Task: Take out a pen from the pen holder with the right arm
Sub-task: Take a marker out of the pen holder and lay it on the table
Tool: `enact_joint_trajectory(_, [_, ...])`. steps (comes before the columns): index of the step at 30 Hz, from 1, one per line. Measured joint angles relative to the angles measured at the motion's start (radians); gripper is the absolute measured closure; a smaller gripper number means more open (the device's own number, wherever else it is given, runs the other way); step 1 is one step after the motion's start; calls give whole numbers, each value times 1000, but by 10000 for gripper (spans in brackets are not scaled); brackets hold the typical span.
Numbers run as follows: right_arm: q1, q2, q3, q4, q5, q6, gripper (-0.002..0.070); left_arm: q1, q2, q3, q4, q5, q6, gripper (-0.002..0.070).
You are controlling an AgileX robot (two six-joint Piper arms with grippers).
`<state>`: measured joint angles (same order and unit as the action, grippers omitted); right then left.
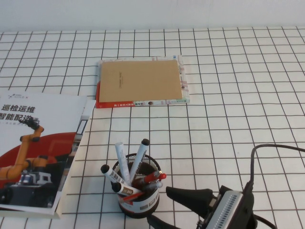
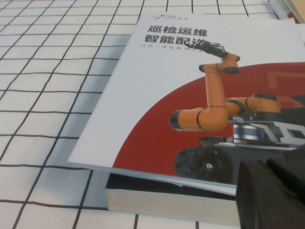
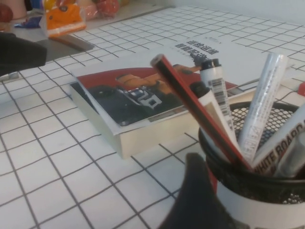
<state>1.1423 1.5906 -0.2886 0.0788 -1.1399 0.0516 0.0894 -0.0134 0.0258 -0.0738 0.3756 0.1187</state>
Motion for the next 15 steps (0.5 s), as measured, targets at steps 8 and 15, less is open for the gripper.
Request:
enact_joint_trajectory(8, [0,32,-50,37,0,0,245,0,0,0,0,0,0,678])
enact_joint_trajectory(15, [0,54,-75,74,0,0,246,0,0,0,0,0,0,678])
